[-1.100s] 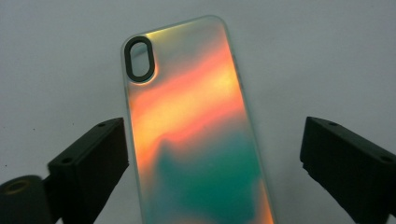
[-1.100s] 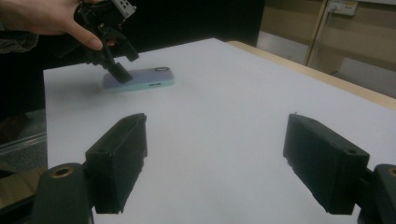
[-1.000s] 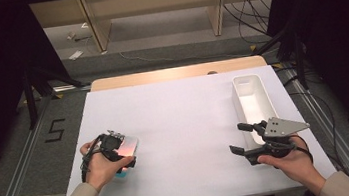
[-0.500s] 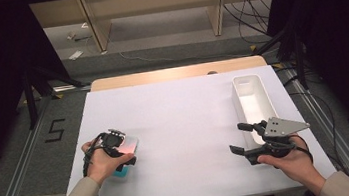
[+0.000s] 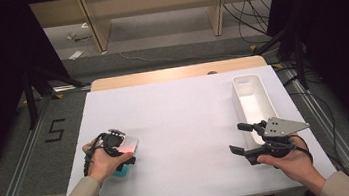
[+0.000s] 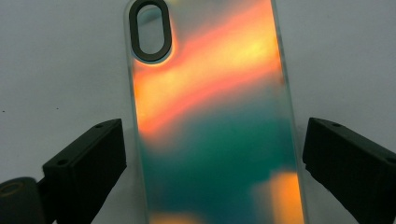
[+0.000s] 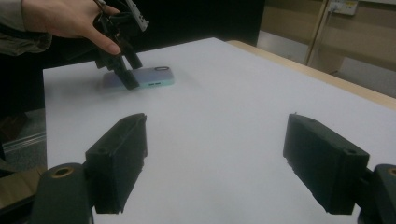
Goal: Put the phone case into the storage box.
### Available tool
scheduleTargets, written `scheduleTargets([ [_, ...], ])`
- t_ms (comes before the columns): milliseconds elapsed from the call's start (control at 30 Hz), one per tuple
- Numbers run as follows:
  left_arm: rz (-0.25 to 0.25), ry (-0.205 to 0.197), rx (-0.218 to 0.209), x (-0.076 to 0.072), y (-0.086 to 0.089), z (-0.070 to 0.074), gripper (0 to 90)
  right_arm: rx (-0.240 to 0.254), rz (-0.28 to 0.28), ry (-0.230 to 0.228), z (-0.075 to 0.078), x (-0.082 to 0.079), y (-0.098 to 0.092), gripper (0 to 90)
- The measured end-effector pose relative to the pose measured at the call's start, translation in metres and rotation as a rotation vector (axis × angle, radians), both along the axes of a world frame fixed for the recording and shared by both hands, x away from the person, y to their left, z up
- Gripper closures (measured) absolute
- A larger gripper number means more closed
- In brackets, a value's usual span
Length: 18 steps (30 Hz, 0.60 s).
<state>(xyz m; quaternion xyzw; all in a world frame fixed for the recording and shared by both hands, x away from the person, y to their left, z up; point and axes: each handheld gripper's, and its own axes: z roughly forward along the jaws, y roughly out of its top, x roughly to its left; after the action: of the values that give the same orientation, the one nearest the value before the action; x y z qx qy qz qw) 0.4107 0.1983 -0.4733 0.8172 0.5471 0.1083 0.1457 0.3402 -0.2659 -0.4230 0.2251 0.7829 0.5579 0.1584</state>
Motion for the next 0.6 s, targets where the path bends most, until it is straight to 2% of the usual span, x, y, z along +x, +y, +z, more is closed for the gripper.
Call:
scheduleTargets([
  [167, 0.005, 0.003, 0.011, 0.0001, 0.0007, -0.0006, 7.5, 0.001, 0.001, 0.002, -0.0001, -0.0001, 0.0000, 22.5],
  [600, 0.013, 0.016, -0.002, 0.0003, 0.0005, 0.0001, 11.9, 0.001, 0.002, 0.002, -0.0006, 0.0004, 0.0003, 22.4],
])
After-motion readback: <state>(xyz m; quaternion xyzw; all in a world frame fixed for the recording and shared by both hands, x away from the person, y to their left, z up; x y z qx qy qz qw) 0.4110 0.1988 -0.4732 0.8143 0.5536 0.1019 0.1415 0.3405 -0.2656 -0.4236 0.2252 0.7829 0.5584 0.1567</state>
